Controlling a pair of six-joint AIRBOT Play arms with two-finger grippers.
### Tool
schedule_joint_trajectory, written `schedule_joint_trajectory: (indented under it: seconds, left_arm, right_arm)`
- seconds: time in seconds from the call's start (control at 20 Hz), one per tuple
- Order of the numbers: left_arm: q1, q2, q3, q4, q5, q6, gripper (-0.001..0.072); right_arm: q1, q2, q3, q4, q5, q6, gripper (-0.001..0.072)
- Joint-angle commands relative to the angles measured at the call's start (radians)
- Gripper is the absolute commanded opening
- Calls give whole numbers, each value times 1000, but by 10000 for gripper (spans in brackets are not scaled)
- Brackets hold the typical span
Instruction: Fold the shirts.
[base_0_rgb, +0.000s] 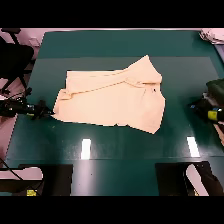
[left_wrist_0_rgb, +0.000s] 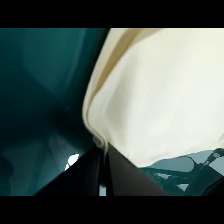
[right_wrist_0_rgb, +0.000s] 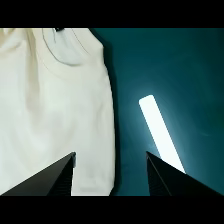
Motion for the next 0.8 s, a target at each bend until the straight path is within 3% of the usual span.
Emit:
schedule_joint_trajectory:
  seconds: [0.0,0.25,0.6,0.75]
  left_arm:
    - [1,0,1,-26,-5,13,25]
    - [1,0,1,-26,-5,13,25]
    - [1,0,1,-29,-5,13,25]
    - [1,0,1,-32,-5,13,25]
  right_arm:
    - [58,111,-148,17,23,52,504]
    - [200,133,-275,36,34,51,507]
    - [391,-121,-281,63,-93,48,507]
    - [447,-190,-281,166,-176,5,507]
